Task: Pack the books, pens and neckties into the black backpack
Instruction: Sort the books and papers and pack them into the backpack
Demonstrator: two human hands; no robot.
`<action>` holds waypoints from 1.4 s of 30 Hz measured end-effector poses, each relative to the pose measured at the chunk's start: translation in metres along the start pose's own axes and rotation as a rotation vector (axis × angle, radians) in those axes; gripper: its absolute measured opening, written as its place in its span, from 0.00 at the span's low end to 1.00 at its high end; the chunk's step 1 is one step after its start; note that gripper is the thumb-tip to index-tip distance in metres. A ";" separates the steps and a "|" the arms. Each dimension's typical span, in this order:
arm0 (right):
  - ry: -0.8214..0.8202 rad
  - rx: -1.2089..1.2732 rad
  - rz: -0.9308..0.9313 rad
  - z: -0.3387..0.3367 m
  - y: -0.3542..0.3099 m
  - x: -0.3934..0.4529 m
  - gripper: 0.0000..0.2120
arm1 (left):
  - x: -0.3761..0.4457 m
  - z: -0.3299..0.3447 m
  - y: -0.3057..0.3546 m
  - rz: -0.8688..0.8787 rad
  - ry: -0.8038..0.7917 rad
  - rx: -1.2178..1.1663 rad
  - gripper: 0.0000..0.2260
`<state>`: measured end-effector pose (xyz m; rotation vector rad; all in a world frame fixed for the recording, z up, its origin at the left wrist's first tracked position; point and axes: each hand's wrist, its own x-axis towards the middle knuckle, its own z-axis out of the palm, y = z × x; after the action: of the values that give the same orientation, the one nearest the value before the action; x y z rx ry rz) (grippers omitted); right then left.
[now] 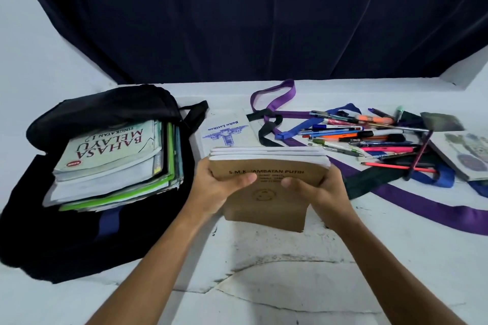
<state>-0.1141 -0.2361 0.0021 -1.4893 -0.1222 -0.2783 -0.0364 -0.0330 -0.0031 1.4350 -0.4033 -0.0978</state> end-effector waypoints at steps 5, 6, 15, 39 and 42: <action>-0.073 0.035 -0.006 -0.005 -0.006 0.007 0.18 | 0.003 -0.005 -0.005 -0.010 -0.064 0.036 0.28; -0.103 0.013 0.024 -0.007 -0.003 0.007 0.19 | 0.001 -0.007 -0.013 -0.066 -0.081 0.056 0.29; -0.025 -0.094 0.191 -0.003 0.021 0.003 0.21 | -0.006 -0.007 -0.035 -0.253 -0.071 -0.009 0.18; 0.084 0.112 0.309 0.002 0.042 -0.011 0.18 | -0.011 -0.017 -0.028 -0.547 -0.035 -0.417 0.26; 0.141 0.264 0.290 0.005 0.033 -0.009 0.20 | -0.021 -0.023 -0.024 -0.496 -0.122 -0.772 0.31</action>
<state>-0.1135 -0.2282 -0.0311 -1.2021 0.1645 -0.1254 -0.0440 -0.0090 -0.0327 0.7341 -0.0719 -0.6714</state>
